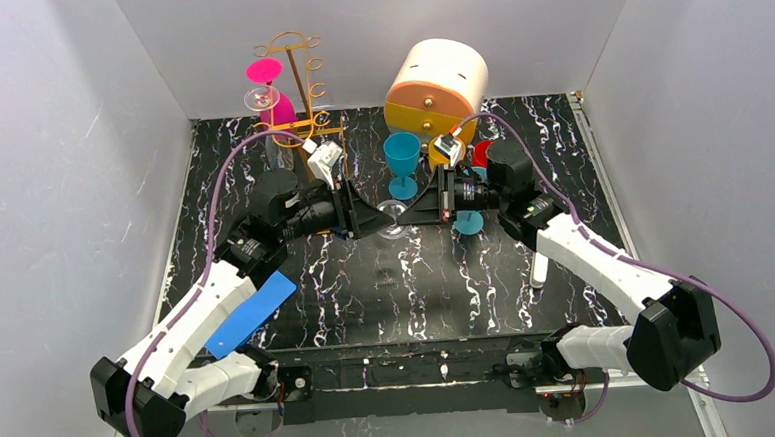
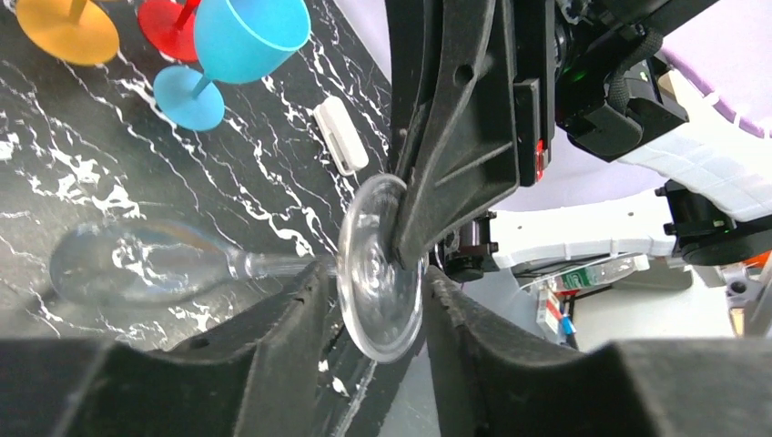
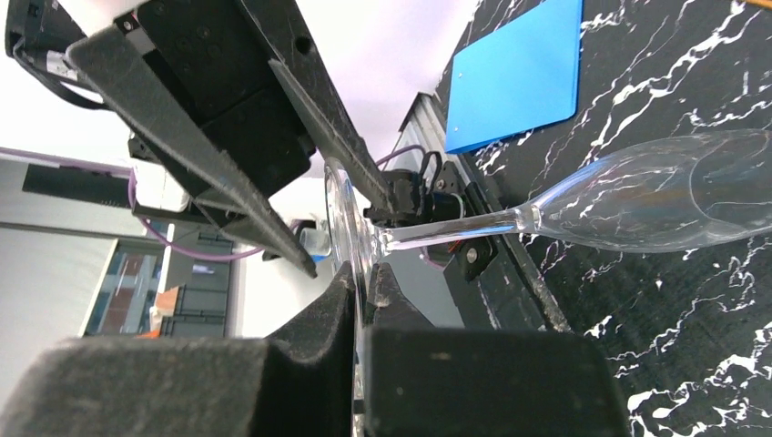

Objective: Take the wine glass off the wine glass rack
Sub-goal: Place the wine glass at the center of the board.

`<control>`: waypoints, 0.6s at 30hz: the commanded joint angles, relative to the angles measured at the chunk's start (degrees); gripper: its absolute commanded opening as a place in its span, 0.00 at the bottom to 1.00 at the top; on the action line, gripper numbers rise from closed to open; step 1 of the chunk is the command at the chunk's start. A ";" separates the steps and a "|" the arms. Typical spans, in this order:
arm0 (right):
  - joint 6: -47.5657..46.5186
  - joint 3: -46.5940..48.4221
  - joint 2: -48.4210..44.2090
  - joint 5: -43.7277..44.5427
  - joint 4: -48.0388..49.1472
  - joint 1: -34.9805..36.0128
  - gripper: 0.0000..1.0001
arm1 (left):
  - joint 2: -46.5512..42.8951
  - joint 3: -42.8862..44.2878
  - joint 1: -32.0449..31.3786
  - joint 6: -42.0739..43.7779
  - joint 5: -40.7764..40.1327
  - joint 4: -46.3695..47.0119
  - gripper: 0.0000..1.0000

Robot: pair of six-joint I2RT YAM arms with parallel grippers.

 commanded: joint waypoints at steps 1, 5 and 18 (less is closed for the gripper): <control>-1.40 -0.08 -2.76 3.75 1.56 -0.12 0.01 | -0.26 3.18 -0.25 3.41 1.91 -4.89 0.45; -2.35 -0.48 -3.65 6.11 1.03 -0.09 0.01 | 0.15 3.45 -0.25 3.01 6.03 -6.27 0.53; -3.62 -0.56 -3.77 4.98 1.68 0.03 0.01 | 1.95 0.63 -0.61 -3.30 4.12 3.54 0.33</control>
